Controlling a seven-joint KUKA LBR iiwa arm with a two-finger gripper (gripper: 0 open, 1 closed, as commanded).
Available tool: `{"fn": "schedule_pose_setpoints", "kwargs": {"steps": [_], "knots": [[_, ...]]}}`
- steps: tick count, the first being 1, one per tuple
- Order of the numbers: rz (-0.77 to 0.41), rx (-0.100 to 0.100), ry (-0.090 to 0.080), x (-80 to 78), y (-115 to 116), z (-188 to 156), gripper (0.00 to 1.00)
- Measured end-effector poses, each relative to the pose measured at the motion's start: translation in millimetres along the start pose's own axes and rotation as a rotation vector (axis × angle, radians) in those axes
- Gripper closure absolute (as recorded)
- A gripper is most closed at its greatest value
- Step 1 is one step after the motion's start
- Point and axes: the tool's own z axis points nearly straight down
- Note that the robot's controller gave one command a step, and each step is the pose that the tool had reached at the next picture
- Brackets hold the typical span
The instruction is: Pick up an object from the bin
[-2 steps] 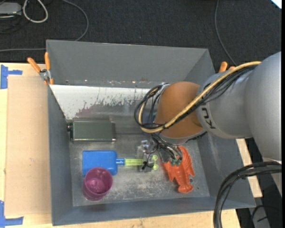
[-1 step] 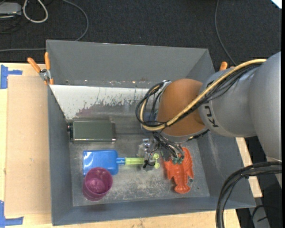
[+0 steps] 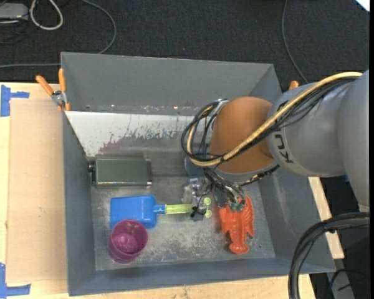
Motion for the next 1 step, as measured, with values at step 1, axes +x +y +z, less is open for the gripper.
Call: {"fn": "schedule_pose_setpoints", "kwargs": {"steps": [1], "knots": [[0.001,0.000,-0.003,-0.8,0.2,-17.2,1.00]]}}
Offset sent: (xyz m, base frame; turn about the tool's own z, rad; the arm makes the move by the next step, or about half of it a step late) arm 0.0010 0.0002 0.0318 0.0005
